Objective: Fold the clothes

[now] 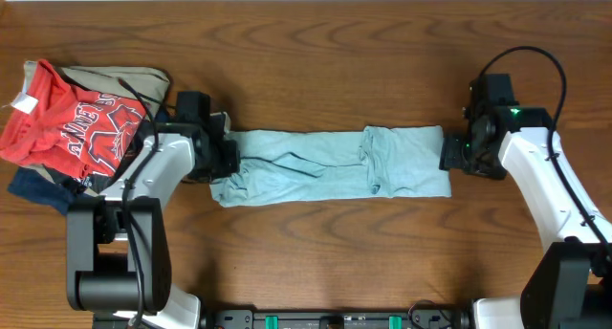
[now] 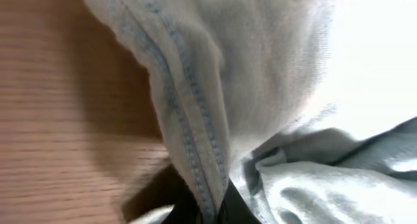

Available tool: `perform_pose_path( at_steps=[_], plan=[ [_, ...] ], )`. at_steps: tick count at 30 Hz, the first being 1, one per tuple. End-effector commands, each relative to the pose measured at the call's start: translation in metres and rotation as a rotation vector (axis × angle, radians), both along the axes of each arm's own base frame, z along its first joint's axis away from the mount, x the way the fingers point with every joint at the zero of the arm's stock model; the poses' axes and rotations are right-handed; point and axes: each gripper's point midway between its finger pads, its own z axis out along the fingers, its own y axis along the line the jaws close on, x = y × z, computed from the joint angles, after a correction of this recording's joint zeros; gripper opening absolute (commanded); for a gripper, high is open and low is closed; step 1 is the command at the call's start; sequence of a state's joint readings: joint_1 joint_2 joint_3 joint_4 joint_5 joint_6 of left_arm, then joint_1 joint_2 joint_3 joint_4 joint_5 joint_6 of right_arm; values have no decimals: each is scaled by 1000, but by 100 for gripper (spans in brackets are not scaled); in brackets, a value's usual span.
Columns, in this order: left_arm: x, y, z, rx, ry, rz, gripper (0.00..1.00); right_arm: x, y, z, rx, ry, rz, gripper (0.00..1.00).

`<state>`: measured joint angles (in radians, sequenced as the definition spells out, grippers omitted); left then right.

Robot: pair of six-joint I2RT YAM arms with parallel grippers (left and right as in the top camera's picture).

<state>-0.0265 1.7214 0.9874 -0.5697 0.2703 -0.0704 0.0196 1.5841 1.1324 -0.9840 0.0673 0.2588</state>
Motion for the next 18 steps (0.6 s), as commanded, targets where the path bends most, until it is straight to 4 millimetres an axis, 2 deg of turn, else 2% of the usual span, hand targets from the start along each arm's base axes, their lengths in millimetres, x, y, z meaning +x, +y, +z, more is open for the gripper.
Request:
perform_pose_path(
  at_steps=[1, 7, 11, 14, 18],
  plan=[
    [8, 16, 7, 20, 1, 39, 6, 1, -9, 4, -18, -9, -11, 68],
    [16, 45, 28, 19, 15, 133, 6, -1, -34, 5, -66, -7, -65, 69],
    [19, 56, 52, 14, 36, 178, 6, -3, -48, 5, -68, -4, -101, 71],
    [20, 42, 77, -30, 55, 152, 6, -5, -56, 5, -68, -4, -128, 71],
    [20, -11, 111, -192, 76, 84, 6, -6, -60, 5, -66, -3, -141, 72]
  ],
)
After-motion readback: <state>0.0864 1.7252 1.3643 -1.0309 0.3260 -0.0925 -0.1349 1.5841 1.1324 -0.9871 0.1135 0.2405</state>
